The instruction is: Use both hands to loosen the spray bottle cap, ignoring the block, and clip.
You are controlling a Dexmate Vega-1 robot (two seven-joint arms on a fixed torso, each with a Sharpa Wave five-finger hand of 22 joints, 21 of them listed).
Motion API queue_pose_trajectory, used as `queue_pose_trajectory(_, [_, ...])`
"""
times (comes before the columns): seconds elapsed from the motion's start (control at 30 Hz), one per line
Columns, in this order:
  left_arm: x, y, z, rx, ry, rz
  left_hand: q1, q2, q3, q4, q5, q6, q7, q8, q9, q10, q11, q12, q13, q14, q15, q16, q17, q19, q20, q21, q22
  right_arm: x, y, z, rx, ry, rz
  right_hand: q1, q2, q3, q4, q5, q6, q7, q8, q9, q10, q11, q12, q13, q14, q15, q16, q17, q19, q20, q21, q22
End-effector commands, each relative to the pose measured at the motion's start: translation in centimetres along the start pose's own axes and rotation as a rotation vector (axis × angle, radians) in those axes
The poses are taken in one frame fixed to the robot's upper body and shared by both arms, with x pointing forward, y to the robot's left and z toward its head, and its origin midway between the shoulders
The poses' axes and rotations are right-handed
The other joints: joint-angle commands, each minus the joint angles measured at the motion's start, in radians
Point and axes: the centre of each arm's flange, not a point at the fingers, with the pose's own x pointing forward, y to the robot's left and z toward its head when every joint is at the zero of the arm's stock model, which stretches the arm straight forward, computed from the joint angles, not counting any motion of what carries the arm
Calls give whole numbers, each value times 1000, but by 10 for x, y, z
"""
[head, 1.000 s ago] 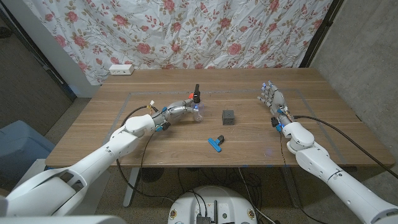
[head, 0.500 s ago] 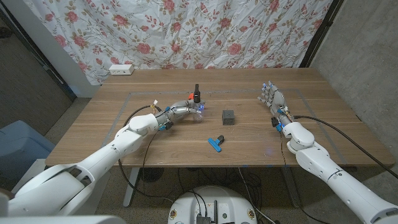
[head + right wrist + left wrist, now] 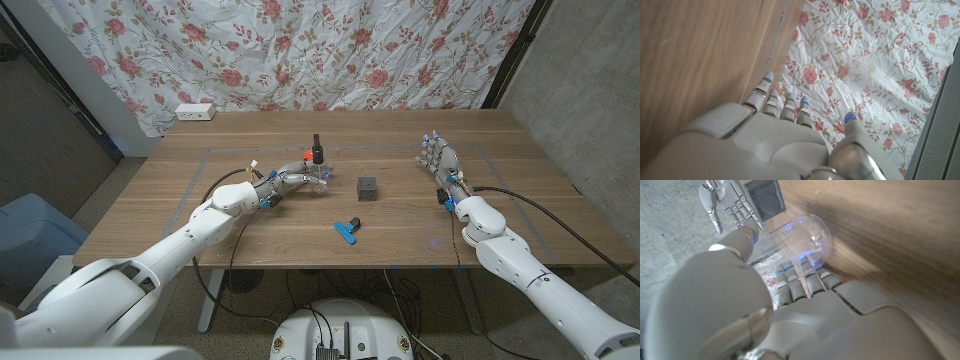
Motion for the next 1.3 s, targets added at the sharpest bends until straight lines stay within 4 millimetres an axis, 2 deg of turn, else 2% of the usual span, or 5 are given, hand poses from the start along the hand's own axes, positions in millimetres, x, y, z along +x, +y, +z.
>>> queue_pose_trajectory(0.03, [5,1,-2,-7,1,33,29,24,-25,5,1,23,-14,40,26,62,-8,42,34,65,-114,30,22,31,-32,8,2,5,-2,-2,-8,11,-1,2,-2,0,-5,8,-5,0,2,3,-3,-1,2,1,0,10,2,1,3,8,6,6])
queue_pose_trajectory(0.3, [10,2,3,-14,-19,44,60,55,-82,5,6,79,-40,124,80,134,-36,113,94,135,-144,75,65,96,-42,15,3,9,-5,-1,7,-2,-9,2,0,0,-7,8,-5,-1,3,3,-2,-1,3,1,1,9,2,-1,5,7,6,6])
queue_pose_trajectory(0.73, [14,12,22,46,-32,56,69,72,-108,9,10,74,-38,150,102,133,-37,131,120,144,-145,90,87,118,-44,15,4,10,-9,6,-6,-20,-5,1,3,0,-9,8,-4,1,3,3,-1,-1,3,1,3,8,4,-3,7,5,7,6])
queue_pose_trajectory(1.07, [17,13,33,79,-36,48,77,81,-128,9,12,81,-38,172,117,135,-39,145,138,143,-144,98,102,126,-41,13,5,6,-6,21,-41,-55,3,2,4,0,-12,8,-1,2,5,3,2,0,4,1,4,8,4,-5,8,6,7,6])
queue_pose_trajectory(1.3, [20,13,40,107,-38,39,79,90,-141,11,14,74,-38,182,126,138,-38,155,151,141,-143,103,113,127,-41,11,5,2,-1,35,-82,-71,8,9,0,2,-21,8,10,9,9,3,2,0,4,1,4,10,3,-9,7,7,6,6])
